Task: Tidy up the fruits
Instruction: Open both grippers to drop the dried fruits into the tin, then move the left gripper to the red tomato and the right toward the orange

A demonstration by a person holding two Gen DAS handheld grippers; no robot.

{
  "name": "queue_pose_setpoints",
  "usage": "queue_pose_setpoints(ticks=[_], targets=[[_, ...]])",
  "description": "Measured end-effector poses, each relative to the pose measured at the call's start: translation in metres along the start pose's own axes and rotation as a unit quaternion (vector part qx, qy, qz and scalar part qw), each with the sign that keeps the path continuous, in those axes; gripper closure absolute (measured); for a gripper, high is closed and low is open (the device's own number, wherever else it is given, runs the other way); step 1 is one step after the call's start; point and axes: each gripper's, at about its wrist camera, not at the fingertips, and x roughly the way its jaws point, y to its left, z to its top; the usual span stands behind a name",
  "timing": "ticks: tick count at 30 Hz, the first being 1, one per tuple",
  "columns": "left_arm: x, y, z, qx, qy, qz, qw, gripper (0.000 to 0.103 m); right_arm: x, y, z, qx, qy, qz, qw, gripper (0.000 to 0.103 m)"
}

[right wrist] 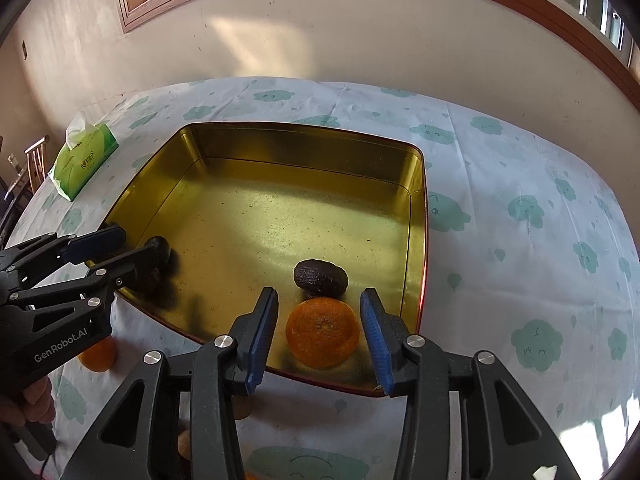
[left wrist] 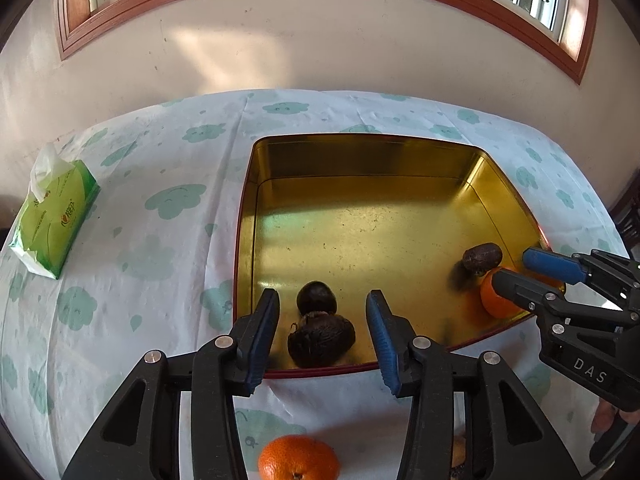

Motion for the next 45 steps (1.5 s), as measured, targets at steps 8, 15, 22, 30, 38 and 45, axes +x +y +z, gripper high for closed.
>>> queue_pose_setpoints(ticks=[8, 15, 22, 30, 38, 45], targets=[[-0.038, -0.005, -0.019, -0.003, -0.019, 0.007, 0.9998, 0.052, -0.037, 0.005, -0.021, 0.004, -0.018, -0.004, 1.0, 0.059], [-0.088, -0.012, -0.065, 0.005, -0.035, 0.011, 0.9993, 0.052, -0.069, 0.014, -0.066, 0.007, -0.021, -0.001, 1.0, 0.059], [-0.117, -0.019, -0.13, -0.001, -0.021, -0.002, 0.9998, 0.052, -0.084, 0.024, -0.122, 0.016, -0.009, 0.011, 1.0, 0.059], [-0.126, -0.028, -0.177, -0.013, -0.005, -0.006, 0.9999, 0.052, -0.091, 0.029, -0.159, 0.019, -0.003, 0.011, 1.0, 0.059], [-0.124, -0.029, -0.189, -0.026, 0.01, -0.019, 0.9994, 0.052, -0.099, 0.032, -0.173, 0.022, -0.009, 0.014, 1.0, 0.059], [-0.117, -0.035, -0.19, -0.018, 0.014, -0.011, 0.9997, 0.052, -0.099, 0.036, -0.178, 0.018, -0.009, 0.015, 1.0, 0.059]])
